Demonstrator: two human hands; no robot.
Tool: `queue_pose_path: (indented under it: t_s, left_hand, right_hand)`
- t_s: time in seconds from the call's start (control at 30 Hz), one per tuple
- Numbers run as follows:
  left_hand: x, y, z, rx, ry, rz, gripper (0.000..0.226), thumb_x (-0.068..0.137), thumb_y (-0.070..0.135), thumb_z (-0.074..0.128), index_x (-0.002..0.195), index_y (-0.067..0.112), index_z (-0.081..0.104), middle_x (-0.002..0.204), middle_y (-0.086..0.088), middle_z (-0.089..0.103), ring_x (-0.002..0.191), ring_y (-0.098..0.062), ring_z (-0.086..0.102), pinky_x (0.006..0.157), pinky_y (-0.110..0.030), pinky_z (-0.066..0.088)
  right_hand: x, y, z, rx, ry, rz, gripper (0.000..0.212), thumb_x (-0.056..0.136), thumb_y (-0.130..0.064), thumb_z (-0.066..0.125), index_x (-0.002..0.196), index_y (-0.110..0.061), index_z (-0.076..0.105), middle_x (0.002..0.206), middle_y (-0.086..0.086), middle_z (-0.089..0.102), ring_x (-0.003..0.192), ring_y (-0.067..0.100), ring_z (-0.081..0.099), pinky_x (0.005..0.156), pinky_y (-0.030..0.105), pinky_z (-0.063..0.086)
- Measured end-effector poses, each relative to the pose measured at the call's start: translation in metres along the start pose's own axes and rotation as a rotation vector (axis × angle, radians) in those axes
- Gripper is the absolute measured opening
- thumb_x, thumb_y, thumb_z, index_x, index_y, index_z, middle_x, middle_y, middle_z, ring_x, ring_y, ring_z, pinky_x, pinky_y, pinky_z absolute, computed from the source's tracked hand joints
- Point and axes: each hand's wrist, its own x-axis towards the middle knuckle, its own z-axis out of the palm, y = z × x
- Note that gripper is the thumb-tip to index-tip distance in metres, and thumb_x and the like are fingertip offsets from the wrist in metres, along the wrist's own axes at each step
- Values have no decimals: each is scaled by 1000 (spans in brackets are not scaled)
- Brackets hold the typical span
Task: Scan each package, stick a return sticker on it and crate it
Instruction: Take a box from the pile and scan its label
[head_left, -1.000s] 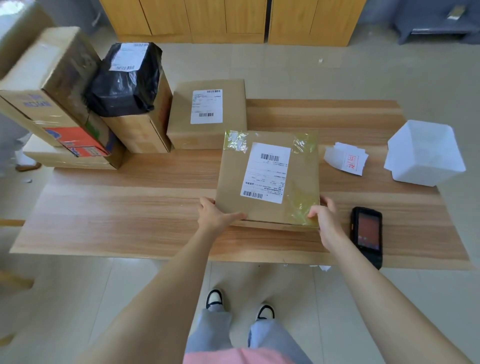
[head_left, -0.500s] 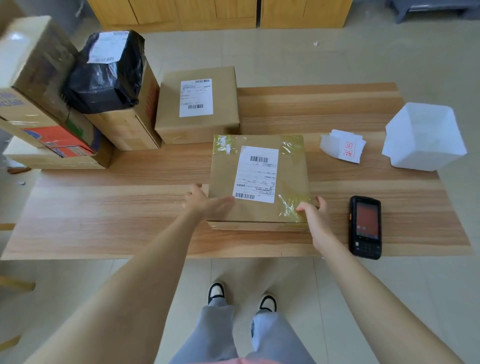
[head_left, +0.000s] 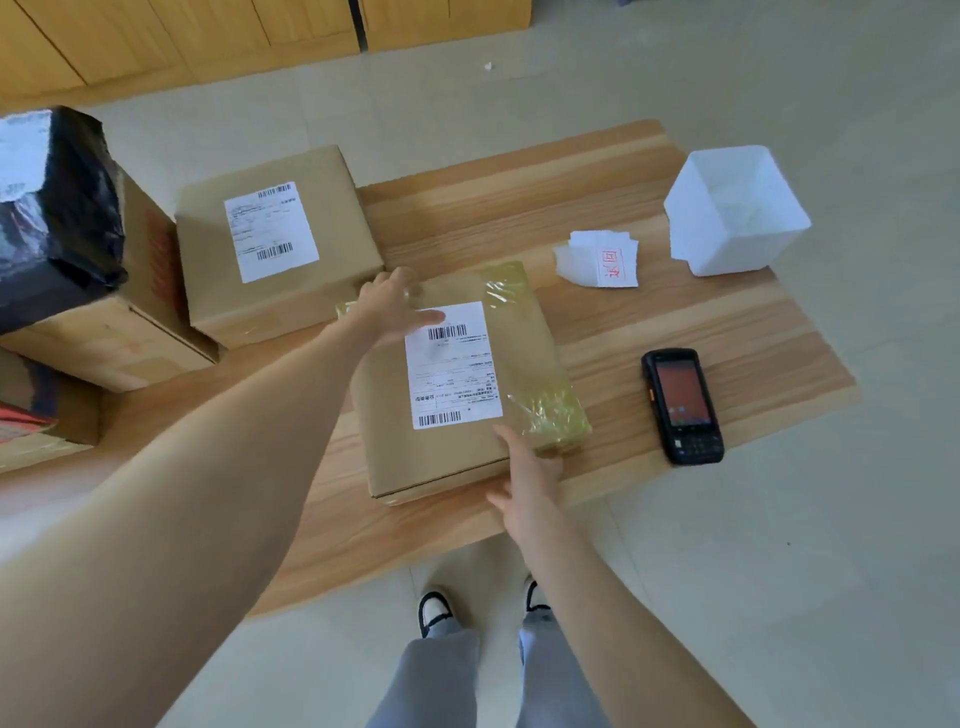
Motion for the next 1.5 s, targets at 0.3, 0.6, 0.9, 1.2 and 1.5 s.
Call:
queue_pose_path:
  t_s: [0.3,0.6,0.9,1.2,1.5]
  left_hand:
    - [17,-2,8,163,-21,75,72,83,49,63,141,16,36,129,-13,48,124,-31,39,93,-40,42]
    - [-32,-19,-5,-40,47,-25,62,80,46,69,124,8,49,116,-10,58,105,-27,54,78,-33,40]
    - [-119,-51,15,-628,70,-347,47,79,33,73,111,7,50,105,-10,60,90,-24,62,71,-37,57]
    - [-173,-66,49,-896,95,-534,20,84,10,66,79,6,47,78,-9,61,62,-17,62,51,-28,54]
    - [-163,-77,51,-738,90,-600,29,85,27,66,92,4,49,88,-9,59,83,-25,61,66,-35,54]
  right_hand:
    - [0,17,16,72,-11,76,53,83,-38,69,118,-16,37,137,7,44,122,31,47,103,43,44]
    - [-13,-42,-5,-80,109,-178,74,82,-32,68,143,-15,30,133,5,49,117,26,50,101,42,42]
    - [-19,-131,8,-704,-48,-465,67,87,-20,60,144,-9,26,142,8,39,129,25,39,87,30,31]
    - [3,-120,49,-1026,-294,-427,82,90,-16,55,152,-11,1,158,8,14,143,25,21,109,39,24]
    - [25,-101,53,-1055,-234,-601,56,80,-22,59,132,-13,42,124,2,55,115,24,52,96,40,39]
